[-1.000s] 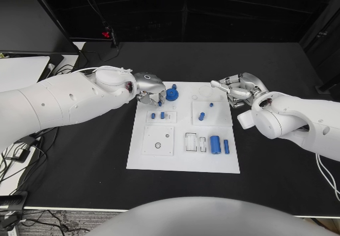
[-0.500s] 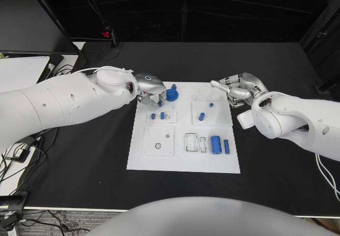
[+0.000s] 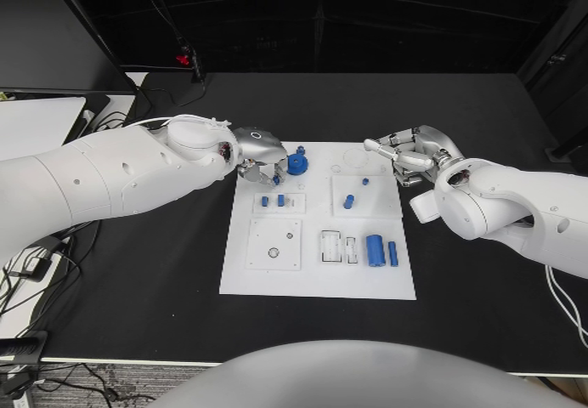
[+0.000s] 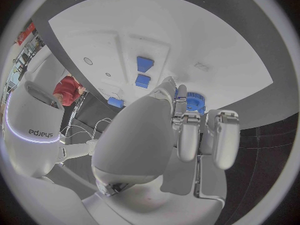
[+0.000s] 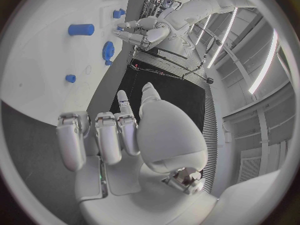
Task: Assemble the parts on the task board
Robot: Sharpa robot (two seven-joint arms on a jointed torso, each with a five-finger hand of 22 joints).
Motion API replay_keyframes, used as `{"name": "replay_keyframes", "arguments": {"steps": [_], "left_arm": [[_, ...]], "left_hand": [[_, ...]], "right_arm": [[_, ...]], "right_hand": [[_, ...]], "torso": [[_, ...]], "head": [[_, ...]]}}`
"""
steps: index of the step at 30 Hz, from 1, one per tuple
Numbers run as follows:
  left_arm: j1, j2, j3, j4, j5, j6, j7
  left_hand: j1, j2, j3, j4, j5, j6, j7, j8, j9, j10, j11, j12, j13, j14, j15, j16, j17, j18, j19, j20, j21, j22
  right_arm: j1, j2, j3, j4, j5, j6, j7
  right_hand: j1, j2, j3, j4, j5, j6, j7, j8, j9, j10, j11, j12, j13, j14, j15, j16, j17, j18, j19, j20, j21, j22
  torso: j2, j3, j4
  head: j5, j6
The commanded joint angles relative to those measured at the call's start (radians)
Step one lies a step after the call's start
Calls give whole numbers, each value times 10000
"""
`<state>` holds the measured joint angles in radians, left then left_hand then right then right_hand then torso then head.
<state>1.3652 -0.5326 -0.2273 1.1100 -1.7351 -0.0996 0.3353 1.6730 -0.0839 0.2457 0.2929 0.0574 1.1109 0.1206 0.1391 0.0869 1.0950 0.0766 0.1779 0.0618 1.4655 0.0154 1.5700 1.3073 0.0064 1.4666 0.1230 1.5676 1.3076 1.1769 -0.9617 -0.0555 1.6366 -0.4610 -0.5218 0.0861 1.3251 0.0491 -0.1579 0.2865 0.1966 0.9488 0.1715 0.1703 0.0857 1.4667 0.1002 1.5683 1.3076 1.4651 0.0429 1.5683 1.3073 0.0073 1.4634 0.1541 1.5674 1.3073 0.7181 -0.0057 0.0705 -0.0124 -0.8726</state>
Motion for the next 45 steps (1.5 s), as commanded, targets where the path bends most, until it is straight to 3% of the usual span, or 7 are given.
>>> {"name": "replay_keyframes", "arguments": {"steps": [1,16,27,45], "left_arm": [[-97,8,-71,12,-118,373,243],[-97,2,-71,24,-119,1,396],[-97,-18,-71,23,-119,-111,406],[-97,35,-71,-139,-120,-114,341]], "left_hand": [[-25,-110,35,-39,-28,-92,69,-97,-25,-6,53,-63,-4,1053,51,8,2635,-64,1042,-41,32,2632],[-41,-335,84,-30,13,-605,181,-368,-147,202,88,-20,11,1053,87,8,2635,-64,1042,-2,32,2632],[-42,-357,146,-39,29,-676,204,-372,-152,452,60,78,28,1053,66,8,2635,-64,1042,-5,32,2632],[-191,-503,188,-22,23,-957,278,-434,-182,6,182,-195,-7,1053,152,8,2635,-64,1042,36,32,2632]], "right_arm": [[12,7,5,9,-1,42,73],[12,13,5,-2,-1,32,69],[12,3,5,-1,-1,30,64],[12,3,5,9,-1,45,58]], "right_hand": [[10,44,-77,-1,41,-27,-73,35,9,1041,-84,25,2632,1056,-75,25,2635,-73,1074,-76,34,2635],[10,44,-77,-1,41,-27,-73,35,9,1041,-84,25,2632,1056,-75,25,2635,-73,1074,-76,34,2635],[35,62,-100,0,46,-23,-76,53,10,1041,-86,25,2632,1056,-77,25,2635,-73,1074,-78,34,2635],[35,62,-100,0,46,-23,-76,53,10,1041,-86,25,2632,1056,-77,25,2635,-73,1074,-78,34,2635]], "torso": [[3,-2,1],[-7,-1,-7],[-4,-3,-8],[-2,3,-3]], "head": [[-11,0],[-18,0],[-31,0],[-43,0]]}}
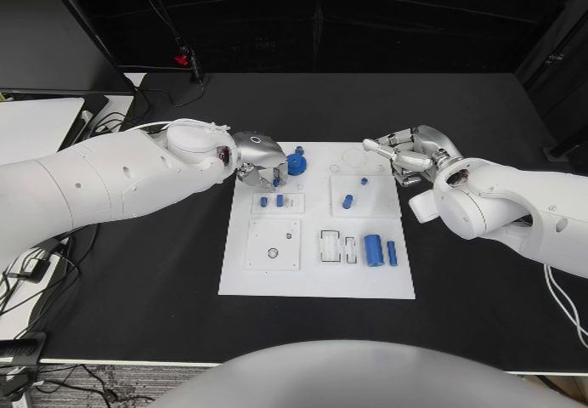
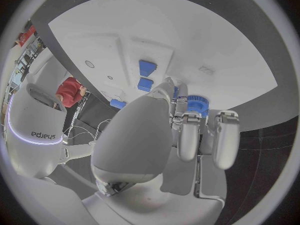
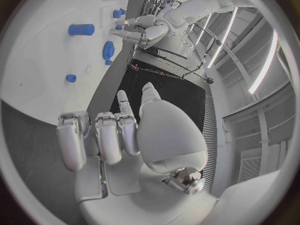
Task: Assemble the parts on the task board
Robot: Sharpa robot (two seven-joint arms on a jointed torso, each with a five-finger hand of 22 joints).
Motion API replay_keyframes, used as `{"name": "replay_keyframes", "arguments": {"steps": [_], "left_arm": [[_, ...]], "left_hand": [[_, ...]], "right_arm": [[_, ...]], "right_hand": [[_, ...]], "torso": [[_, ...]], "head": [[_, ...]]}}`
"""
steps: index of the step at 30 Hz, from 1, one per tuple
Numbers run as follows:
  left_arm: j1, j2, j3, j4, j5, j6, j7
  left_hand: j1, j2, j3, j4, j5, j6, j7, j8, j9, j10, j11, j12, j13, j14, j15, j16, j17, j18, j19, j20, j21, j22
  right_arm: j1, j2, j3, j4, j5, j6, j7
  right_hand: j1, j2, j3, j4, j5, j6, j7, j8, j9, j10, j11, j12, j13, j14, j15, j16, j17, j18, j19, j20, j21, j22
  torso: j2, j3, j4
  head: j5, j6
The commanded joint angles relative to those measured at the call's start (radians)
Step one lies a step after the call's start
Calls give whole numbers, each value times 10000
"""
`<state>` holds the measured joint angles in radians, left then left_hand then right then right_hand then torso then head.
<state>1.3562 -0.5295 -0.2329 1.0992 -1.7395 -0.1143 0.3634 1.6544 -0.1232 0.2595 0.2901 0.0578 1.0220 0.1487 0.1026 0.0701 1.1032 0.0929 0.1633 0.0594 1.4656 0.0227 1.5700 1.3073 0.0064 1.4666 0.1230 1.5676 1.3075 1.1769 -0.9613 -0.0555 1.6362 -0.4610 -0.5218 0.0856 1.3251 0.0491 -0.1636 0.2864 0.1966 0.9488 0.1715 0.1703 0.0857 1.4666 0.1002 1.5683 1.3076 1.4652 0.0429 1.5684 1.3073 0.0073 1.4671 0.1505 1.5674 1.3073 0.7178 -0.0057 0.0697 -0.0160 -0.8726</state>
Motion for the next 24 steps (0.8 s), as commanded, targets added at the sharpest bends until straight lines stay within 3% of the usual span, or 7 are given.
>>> {"name": "replay_keyframes", "arguments": {"steps": [1,19,24], "left_arm": [[-7,5,-15,-37,-75,22,70],[-7,-26,-15,-43,-75,-127,115],[-7,-40,-15,-43,-75,-247,68]], "left_hand": [[-32,-131,40,7,16,-94,2,-73,-15,-99,25,-60,19,1052,85,8,2635,-64,1042,42,32,2633],[-191,-270,-29,-2,9,-251,46,-76,-12,-324,73,-155,22,1052,104,8,2635,-64,1042,92,32,2633],[-234,-331,-53,-9,11,-601,110,-179,-42,-453,123,-182,31,1052,150,8,2635,-64,1042,139,32,2633]], "right_arm": [[12,-1,5,13,0,44,63],[12,6,5,0,0,46,64],[11,9,5,-3,0,55,60]], "right_hand": [[34,62,-43,1,46,-23,-76,53,10,1042,-86,25,2632,1056,-77,24,2635,-73,1037,-42,34,2635],[47,75,-49,1,47,-22,-77,60,10,1042,-87,25,2632,1056,-78,24,2635,-73,1037,-43,34,2635],[47,75,-49,1,47,-22,-77,60,10,1042,-87,25,2632,1056,-78,24,2635,-73,1037,-43,34,2635]], "torso": [[1,3,7],[1,0,6],[4,-1,3]], "head": [[-7,0],[4,0],[13,0]]}}
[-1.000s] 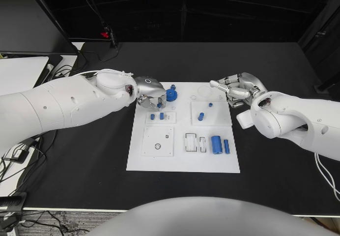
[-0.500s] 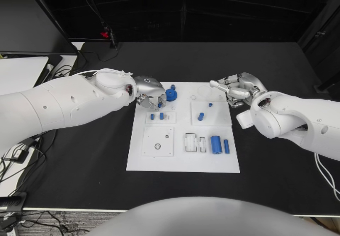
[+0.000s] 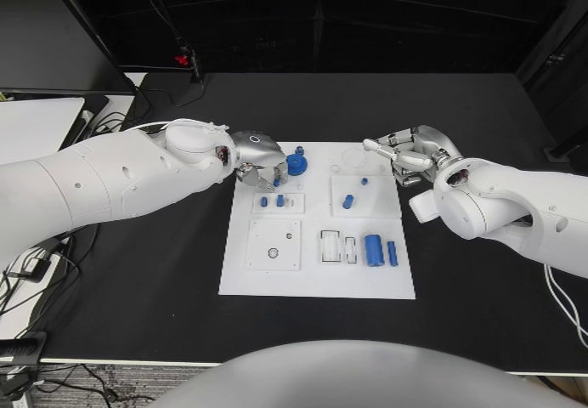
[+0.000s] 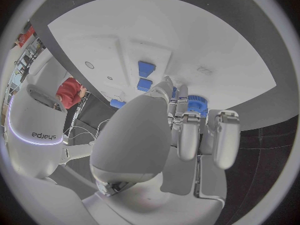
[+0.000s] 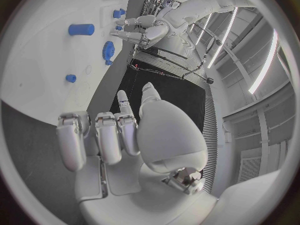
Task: Assemble the parts on the task board
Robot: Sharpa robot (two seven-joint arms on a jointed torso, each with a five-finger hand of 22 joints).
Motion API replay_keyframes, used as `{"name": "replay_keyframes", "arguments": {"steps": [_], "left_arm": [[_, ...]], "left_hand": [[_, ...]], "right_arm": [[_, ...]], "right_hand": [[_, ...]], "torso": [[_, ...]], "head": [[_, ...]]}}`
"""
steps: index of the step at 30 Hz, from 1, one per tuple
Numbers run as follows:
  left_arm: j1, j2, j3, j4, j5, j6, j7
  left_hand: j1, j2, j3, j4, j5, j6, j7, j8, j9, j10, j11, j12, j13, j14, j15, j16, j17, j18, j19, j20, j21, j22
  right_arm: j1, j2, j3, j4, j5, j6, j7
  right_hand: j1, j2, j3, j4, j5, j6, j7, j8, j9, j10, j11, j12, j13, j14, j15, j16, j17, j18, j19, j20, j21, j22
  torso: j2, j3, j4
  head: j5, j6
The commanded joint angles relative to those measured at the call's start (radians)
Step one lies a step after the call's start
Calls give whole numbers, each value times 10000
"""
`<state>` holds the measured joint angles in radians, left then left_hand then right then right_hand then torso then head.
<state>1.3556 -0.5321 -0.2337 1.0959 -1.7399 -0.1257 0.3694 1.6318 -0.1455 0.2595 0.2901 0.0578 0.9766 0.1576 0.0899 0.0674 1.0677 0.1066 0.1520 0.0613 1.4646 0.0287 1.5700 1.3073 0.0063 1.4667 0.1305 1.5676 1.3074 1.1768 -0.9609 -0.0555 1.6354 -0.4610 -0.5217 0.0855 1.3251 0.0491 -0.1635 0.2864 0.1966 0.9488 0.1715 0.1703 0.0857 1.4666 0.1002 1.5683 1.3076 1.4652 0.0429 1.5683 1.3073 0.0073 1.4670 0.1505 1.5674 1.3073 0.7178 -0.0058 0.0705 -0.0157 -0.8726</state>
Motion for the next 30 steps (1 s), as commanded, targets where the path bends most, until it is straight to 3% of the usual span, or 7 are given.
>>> {"name": "replay_keyframes", "arguments": {"steps": [1,5,15,20,24,30], "left_arm": [[-1,-20,-7,-8,-71,-178,-3],[-1,-70,-7,6,-72,-392,-9],[25,-421,-5,237,-73,-1037,-80],[117,-710,-4,502,17,-1429,-91],[263,-1097,-4,880,499,-1848,19],[524,-1672,-5,1260,2145,-2783,501]], "left_hand": [[-32,-128,-70,-9,12,-293,33,-99,-25,-150,4,-81,13,1062,96,8,2635,-63,1041,78,32,2634],[-119,-177,-170,-11,11,-828,71,-182,-23,-281,34,-67,25,1062,117,8,2635,-63,1041,116,32,2634],[-253,-220,-313,1,14,-1009,128,-83,9,-428,76,-44,32,1062,146,8,2635,-63,1041,141,32,2634],[-355,-245,-420,7,15,-1021,153,46,36,-487,94,11,42,1001,162,-52,2467,-63,1041,159,32,2634],[-477,-179,-545,2,24,-1055,157,368,67,-602,90,184,52,416,135,-699,992,118,535,158,-545,2378],[-641,-61,-580,22,72,-1039,134,871,83,-595,43,541,52,-854,49,-2688,-2106,443,-406,88,-1791,1826]], "right_arm": [[12,6,5,5,0,55,59],[11,13,5,-3,0,61,59],[9,7,5,-16,0,50,69],[5,3,5,-16,-1,40,95],[2,-14,5,-4,-2,-6,175],[5,-120,8,80,-73,-201,376]], "right_hand": [[47,75,-49,1,47,-22,-77,60,10,1041,-87,25,2632,1056,-78,25,2635,-73,1038,-44,34,2635],[47,75,-49,1,47,-22,-77,60,10,1041,-87,25,2632,1056,-78,25,2635,-73,1038,-44,34,2635],[47,75,-49,1,47,-22,-77,60,10,1041,-87,25,2632,1056,-78,25,2635,-73,1038,-44,34,2635],[47,75,-49,1,47,-22,-77,60,10,1041,-87,25,2632,1056,-78,25,2635,-73,1038,-44,34,2635],[66,90,-56,-1,49,-20,-79,69,11,1041,-89,25,2632,1056,-79,25,2635,-73,1038,-45,34,2635],[100,87,-69,-16,84,-27,-79,74,9,1041,-89,25,2632,1056,-80,25,2635,-73,1038,-46,34,2635]], "torso": [[4,-1,-4],[-1,-7,0],[0,2,9],[-1,-1,7],[-2,10,0],[-3,13,13]], "head": [[15,0],[-5,0],[-32,0],[-27,0],[-8,0],[26,0]]}}
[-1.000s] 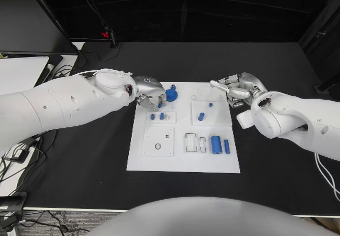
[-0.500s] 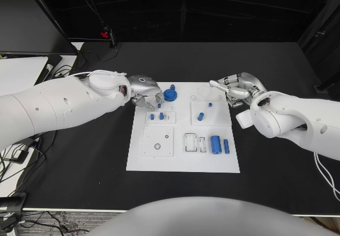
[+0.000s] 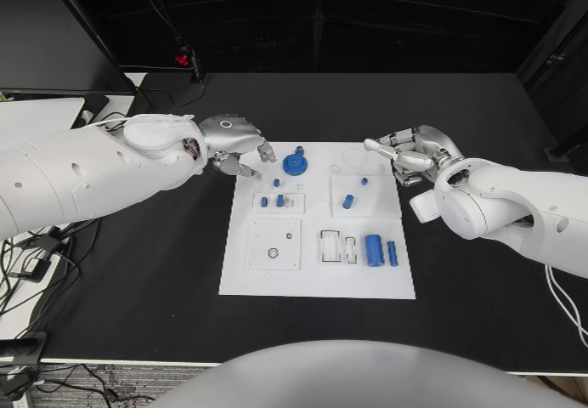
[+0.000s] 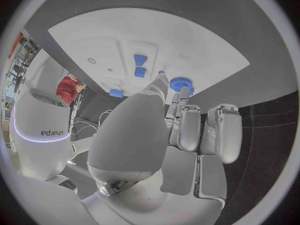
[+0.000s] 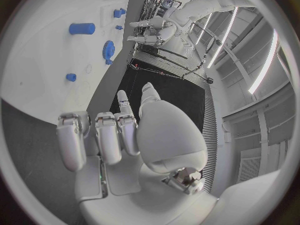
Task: Assemble the parts on the task board
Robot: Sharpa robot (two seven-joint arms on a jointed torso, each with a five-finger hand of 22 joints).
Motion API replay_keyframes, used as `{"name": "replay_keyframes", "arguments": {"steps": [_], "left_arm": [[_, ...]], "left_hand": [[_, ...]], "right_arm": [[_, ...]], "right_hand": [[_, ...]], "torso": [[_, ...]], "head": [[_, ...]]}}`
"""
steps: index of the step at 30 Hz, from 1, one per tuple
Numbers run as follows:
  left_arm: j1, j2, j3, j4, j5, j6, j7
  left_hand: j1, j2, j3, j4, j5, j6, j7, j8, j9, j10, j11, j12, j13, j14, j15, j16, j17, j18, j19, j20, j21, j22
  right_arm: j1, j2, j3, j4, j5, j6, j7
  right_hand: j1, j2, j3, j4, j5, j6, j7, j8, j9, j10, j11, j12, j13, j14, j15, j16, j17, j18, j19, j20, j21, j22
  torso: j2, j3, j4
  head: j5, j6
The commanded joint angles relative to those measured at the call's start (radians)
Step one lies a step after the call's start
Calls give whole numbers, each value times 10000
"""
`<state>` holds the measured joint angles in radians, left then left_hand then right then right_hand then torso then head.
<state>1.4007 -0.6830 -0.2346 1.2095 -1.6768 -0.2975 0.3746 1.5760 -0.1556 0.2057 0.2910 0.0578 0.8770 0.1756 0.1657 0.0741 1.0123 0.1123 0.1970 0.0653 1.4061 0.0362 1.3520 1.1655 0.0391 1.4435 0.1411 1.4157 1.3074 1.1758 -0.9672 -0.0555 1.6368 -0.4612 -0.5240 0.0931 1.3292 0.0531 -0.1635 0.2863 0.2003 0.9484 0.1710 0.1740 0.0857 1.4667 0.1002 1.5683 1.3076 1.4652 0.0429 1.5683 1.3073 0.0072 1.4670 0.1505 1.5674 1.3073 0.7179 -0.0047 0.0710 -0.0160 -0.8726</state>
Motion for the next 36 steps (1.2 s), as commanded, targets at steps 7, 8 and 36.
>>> {"name": "replay_keyframes", "arguments": {"steps": [7,8,36], "left_arm": [[160,-711,1,470,4836,-1564,1108],[164,-782,1,529,5389,-1568,1206],[-446,-903,-5,1374,14068,-77,3434]], "left_hand": [[-312,170,45,30,222,160,-150,448,48,250,-115,385,9,-695,-104,-1569,-1945,299,-706,-88,-1118,1457],[-366,160,28,28,288,172,-151,470,48,261,-126,404,7,-787,-103,-1745,-2167,337,-819,-94,-1293,1380],[-4092,-18,-3323,77,2303,-1527,625,1111,-23,-2322,854,1317,29,-8321,1450,-7711,-7750,970,-8711,1201,-11835,-4031]], "right_arm": [[101,-282,18,209,-531,-345,397],[132,-299,19,197,-628,-346,399],[540,102,31,-755,-8842,942,-722]], "right_hand": [[235,61,-243,-14,142,-37,-88,123,5,1041,-105,25,2632,1056,-89,25,2635,-72,1038,-57,34,2635],[257,68,-276,-13,144,-41,-89,138,4,1041,-107,25,2632,1056,-92,25,2635,-72,1038,-59,34,2635],[2695,441,-387,4,-1426,-578,-426,243,-120,-5411,48,-12576,-10355,976,-138,-228,2260,-72,1038,-106,34,2635]], "torso": [[-2,-14,7],[-5,-15,9],[9,-27,4]], "head": [[-66,0],[-104,0],[-886,448]]}}
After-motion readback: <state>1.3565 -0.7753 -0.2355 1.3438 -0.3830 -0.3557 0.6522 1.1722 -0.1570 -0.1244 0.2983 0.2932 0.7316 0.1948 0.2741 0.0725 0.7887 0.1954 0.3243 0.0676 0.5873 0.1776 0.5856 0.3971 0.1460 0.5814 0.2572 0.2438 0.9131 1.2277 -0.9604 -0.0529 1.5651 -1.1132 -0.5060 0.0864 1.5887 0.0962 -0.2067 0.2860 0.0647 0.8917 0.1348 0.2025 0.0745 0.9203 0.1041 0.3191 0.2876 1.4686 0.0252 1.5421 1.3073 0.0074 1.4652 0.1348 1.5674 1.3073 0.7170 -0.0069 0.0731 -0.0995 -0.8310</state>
